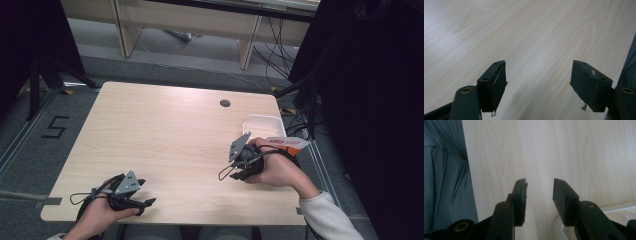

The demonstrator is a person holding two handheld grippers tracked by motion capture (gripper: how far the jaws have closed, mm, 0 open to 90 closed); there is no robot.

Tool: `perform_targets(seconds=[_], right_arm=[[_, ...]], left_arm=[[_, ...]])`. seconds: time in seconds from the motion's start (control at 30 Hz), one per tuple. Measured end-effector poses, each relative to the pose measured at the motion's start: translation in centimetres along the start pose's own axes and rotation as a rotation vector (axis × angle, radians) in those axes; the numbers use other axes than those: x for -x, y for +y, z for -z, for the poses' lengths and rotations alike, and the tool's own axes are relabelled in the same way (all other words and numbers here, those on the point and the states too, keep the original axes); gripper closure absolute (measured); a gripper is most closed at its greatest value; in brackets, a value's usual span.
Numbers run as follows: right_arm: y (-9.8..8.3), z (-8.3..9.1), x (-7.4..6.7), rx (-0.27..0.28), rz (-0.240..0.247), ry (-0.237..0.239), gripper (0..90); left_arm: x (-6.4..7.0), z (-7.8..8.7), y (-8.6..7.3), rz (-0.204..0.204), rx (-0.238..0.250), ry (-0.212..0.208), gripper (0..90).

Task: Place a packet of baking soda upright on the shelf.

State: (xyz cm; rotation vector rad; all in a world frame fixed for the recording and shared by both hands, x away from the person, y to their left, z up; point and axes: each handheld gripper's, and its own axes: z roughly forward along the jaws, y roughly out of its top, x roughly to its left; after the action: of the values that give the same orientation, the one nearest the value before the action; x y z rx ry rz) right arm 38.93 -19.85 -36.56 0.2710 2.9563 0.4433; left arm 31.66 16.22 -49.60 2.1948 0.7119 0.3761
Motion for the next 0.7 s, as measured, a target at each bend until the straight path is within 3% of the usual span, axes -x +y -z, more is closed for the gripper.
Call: perform_targets(seconds=[0.1, 0.13, 0.23, 0.3, 0.33, 0.4, 0.7], right_arm=[[-0.4, -1.5, -0.7, 0.006, -0.013, 0.021, 63.7], [-0.4, -2.0, -0.7, 0.016, 0.02, 0.031, 63.6], [-0.6, -2.7, -1.0, 0.009, 0.019, 0.037, 63.2], [-0.7, -3.2, -1.4, -0.007, -0.023, 0.03, 63.0], [-0.7, -3.7, -1.5, -0.005, 0.0, 0.035, 62.8], [-0.8, -4.2, -1.9, -0.006, -0.027, 0.039, 62.6], [-0.9, -5.5, -2.7, -0.013, -0.043, 0.062, 62.0]], left_arm=[[0.0, 0.0, 0.0, 0.001, 0.0, 0.0, 27.9], [0.0, 0.0, 0.0, 0.001, 0.0, -0.001, 27.9], [0.0, 0.0, 0.0, 0.001, 0.0, -0.001, 27.9], [0.0, 0.0, 0.0, 0.001, 0.0, -0.001, 27.9], [0.0, 0.0, 0.0, 0.001, 0.0, -0.002, 27.9], [0.0, 0.0, 0.0, 0.002, 0.0, -0.002, 27.9], [0.0, 0.0, 0.0, 0.003, 0.001, -0.002, 27.9]])
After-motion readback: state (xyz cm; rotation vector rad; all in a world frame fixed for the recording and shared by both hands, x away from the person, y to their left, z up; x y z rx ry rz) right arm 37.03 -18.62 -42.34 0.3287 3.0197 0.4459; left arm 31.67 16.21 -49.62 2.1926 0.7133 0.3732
